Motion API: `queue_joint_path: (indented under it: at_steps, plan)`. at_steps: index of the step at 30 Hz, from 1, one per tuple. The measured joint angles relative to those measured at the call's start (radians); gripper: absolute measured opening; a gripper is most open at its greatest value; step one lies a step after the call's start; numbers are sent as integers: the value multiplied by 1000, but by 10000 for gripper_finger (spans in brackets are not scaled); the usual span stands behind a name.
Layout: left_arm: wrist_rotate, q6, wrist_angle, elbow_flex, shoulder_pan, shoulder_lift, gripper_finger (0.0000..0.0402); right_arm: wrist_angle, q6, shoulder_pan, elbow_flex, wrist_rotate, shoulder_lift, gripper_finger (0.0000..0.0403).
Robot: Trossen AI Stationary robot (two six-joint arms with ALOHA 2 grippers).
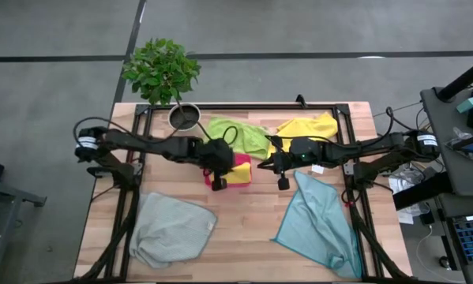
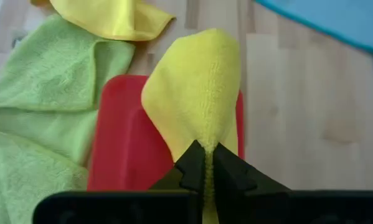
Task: Fold microfiber towels
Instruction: Put the folded yellow microfiber cloth into the pink bin
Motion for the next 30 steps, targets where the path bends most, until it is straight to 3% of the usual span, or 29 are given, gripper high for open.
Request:
queue_joint_path:
  at_steps: [8, 19, 30]
  plan:
    - [124, -35, -8, -37, 103, 73, 1, 0, 0, 0, -1, 0, 0, 9]
    - [129, -8, 0, -28, 166, 168, 1, 0, -4, 0, -3, 1, 0, 9]
    - [350, -8, -13, -26, 144, 49, 1, -9, -10, 0, -7, 1, 0, 9]
